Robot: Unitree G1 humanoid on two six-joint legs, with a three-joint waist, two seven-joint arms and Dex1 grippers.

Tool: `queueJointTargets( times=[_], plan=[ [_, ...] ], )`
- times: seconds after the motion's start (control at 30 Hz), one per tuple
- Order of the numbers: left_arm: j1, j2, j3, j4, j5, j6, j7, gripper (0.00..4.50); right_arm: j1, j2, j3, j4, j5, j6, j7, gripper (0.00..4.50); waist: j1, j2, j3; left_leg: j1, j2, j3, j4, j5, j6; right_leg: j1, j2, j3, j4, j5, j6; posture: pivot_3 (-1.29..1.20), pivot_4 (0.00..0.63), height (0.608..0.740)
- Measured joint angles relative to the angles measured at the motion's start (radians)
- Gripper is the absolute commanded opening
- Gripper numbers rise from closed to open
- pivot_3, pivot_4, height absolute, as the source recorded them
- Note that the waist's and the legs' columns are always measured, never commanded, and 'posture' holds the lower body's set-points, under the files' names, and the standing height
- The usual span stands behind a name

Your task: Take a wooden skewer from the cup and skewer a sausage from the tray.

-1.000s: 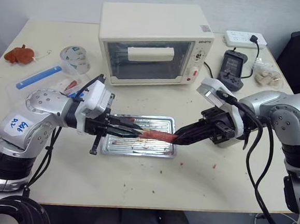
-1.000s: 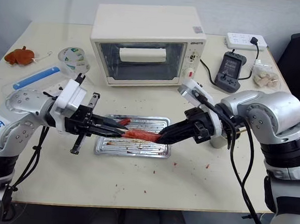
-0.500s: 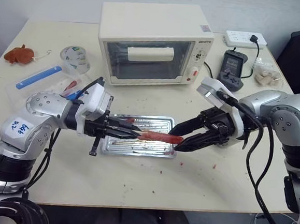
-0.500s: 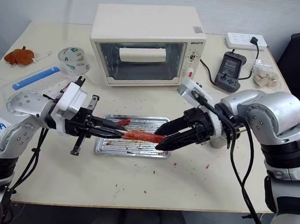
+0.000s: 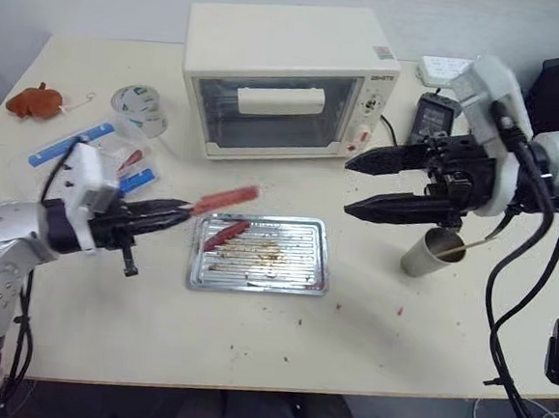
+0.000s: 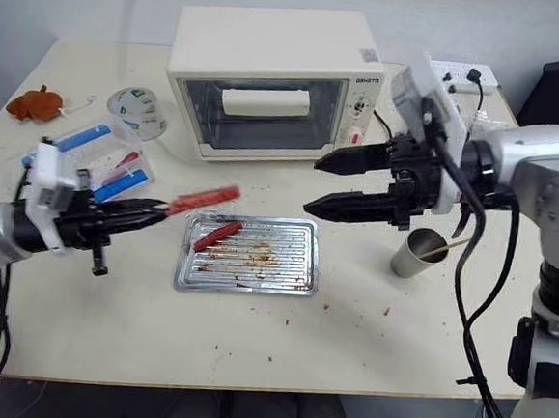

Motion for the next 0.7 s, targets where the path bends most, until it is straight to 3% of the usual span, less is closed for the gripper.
queueJointTargets(
  times=[0.13, 0.3, 0.67, 0.7],
  plan=[
    [0.046, 0.016, 0.122, 0.055, 0.015, -0.01, 0.045, 0.0, 0.031, 0.021, -0.039, -0.057, 0.063, 0.013, -0.09, 4.48, 0.001, 0.0, 0.0, 0.0, 0.0, 0.001, 0.0, 0.0, 0.0, 0.0, 0.0, 0.0, 0.0, 0.0, 0.0, 0.0, 0.15, 0.74],
    [0.027, 0.058, 0.189, 0.313, 0.099, -0.109, 0.071, 0.0, 0.057, 0.02, -0.047, -0.099, 0.088, -0.018, -0.135, 4.48, 0.0, 0.0, 0.0, 0.001, 0.0, 0.001, -0.002, 0.0, 0.0, 0.0, 0.0, 0.0, 0.0, 0.0, -0.001, 0.0, 0.15, 0.74],
    [-0.279, 0.094, 0.01, 0.868, 0.285, -0.394, 0.05, 0.0, 0.068, 0.01, -0.024, -0.103, 0.09, -0.076, -0.154, 4.48, 0.016, 0.0, 0.0, 0.0, 0.0, 0.002, -0.006, 0.0, 0.0, -0.001, -0.002, -0.002, -0.005, 0.0, 0.0, 0.0, 0.15, 0.74],
    [-0.297, 0.094, -0.008, 0.895, 0.295, -0.411, 0.046, 0.28, 0.068, 0.01, -0.024, -0.103, 0.09, -0.078, -0.154, 4.5, 0.016, 0.0, 0.0, -0.001, 0.0, 0.002, -0.006, 0.0, 0.0, -0.002, -0.002, -0.002, -0.005, 0.0, 0.0, 0.0, 0.15, 0.74]
  ],
)
